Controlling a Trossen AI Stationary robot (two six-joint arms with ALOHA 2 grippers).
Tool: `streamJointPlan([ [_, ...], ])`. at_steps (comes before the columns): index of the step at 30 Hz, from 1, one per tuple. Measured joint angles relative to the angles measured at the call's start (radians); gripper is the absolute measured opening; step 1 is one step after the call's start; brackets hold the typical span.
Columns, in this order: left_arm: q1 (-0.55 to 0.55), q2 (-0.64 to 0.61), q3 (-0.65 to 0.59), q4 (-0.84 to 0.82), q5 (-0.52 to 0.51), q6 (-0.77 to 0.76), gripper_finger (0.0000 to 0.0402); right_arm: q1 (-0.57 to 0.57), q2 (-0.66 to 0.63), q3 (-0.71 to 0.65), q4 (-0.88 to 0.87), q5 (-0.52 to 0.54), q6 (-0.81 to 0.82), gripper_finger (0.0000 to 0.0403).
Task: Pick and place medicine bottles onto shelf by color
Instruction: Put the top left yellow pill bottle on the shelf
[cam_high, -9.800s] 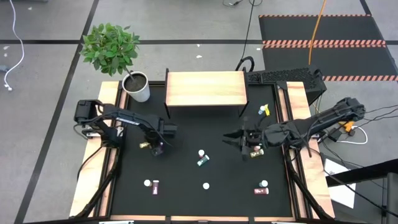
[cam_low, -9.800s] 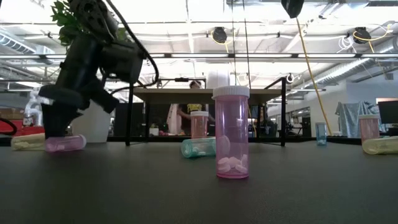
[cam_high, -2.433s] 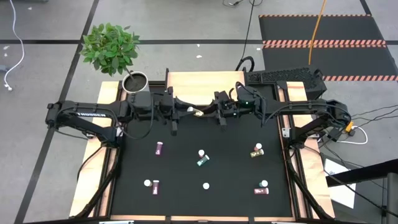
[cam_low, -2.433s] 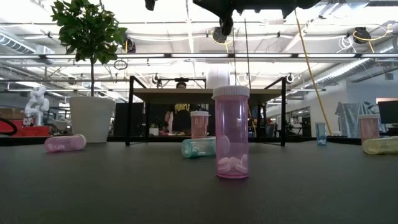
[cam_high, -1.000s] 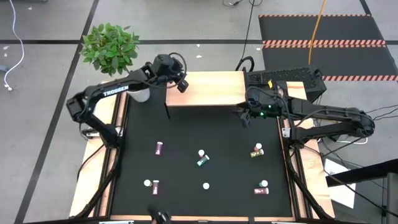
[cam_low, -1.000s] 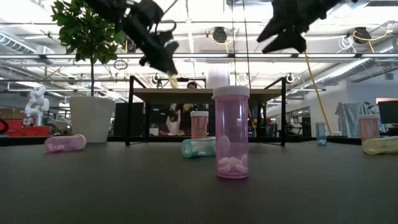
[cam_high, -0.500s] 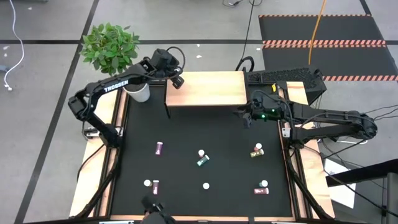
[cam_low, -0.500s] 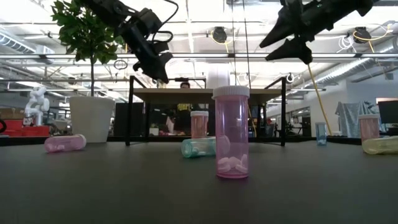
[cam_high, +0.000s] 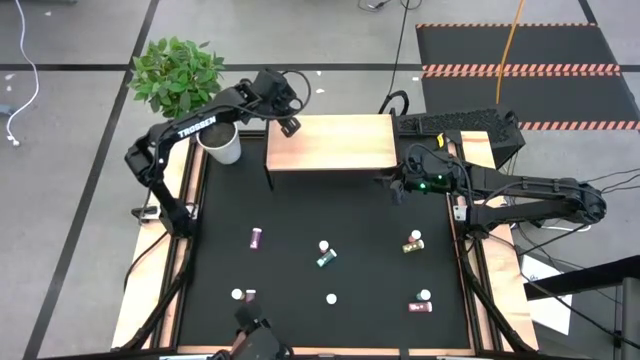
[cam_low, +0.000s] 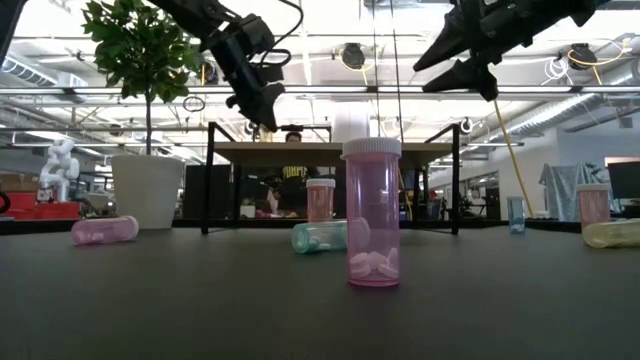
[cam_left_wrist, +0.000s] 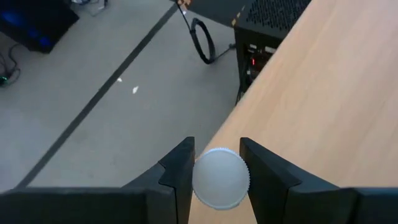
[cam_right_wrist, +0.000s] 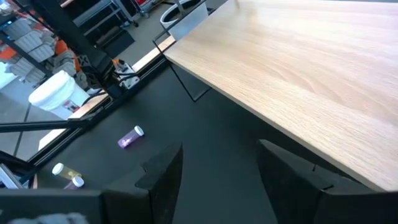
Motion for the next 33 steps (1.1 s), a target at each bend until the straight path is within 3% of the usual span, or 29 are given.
streamJointPlan([
  [33,-0.005,0.004,-0.001,-0.049,0.005,-0.035,0.0123,0.000,0.000,0.000,0.008,-0.001,0.029,0.0199],
])
